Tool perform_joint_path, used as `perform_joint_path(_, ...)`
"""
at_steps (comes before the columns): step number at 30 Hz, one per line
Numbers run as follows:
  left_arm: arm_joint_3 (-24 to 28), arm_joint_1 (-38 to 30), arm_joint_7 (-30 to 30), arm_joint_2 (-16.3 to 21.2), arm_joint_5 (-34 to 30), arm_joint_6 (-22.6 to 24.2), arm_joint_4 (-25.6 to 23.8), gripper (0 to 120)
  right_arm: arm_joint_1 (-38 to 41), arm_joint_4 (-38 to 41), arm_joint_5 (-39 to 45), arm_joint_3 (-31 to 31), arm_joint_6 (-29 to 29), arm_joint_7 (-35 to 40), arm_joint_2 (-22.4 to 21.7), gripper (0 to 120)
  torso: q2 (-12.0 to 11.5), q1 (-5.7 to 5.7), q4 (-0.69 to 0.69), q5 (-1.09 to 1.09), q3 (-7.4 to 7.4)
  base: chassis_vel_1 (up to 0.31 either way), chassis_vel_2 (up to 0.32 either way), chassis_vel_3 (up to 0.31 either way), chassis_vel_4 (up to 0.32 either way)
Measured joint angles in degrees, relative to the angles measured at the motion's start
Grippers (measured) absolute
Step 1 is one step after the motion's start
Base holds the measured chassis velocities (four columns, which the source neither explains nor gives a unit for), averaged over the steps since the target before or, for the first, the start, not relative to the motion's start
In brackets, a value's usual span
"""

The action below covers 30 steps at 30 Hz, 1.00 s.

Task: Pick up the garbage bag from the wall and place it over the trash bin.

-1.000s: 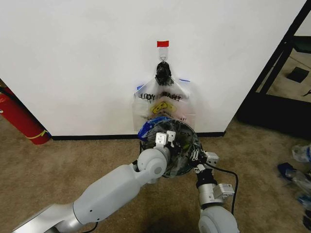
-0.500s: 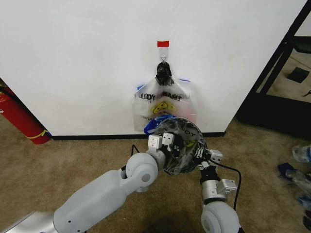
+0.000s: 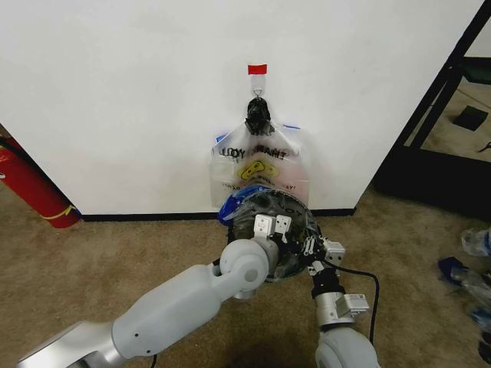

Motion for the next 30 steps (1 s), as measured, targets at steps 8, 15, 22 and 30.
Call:
perform_joint_path(8,-2.0,1.0,-0.1,0.3,-2.4,-2.4,-1.2,0,0.6,-0.5,5.2,0.8,-1.6,1.8,0.0,1,0.0,0.00,0.00,0.00,0.00,0.000,0.000,0.000,0.000)
perform_joint_path(15,-3.6,2.9,4.0,3.5,-4.7,-4.6,-4.9,0,1.8,0.0,15.6,1.8,-5.8,3.7,-0.2,1,0.0,0.00,0.01,0.00,0.00,0.000,0.000,0.000,0.000)
perform_joint_path(22,-3.4,2.8,4.6,2.4,-5.2,-4.6,-4.4,0,1.5,0.4,18.7,1.5,-6.9,2.8,0.0,1,0.0,0.00,0.00,-0.01,0.00,0.000,0.000,0.000,0.000)
perform_joint_path(30,-1.9,1.6,3.7,1.4,-3.2,-3.8,-1.8,0,0.8,1.0,17.0,1.2,-6.4,1.4,-0.1,1,0.0,0.00,0.01,0.00,0.00,0.000,0.000,0.000,0.000)
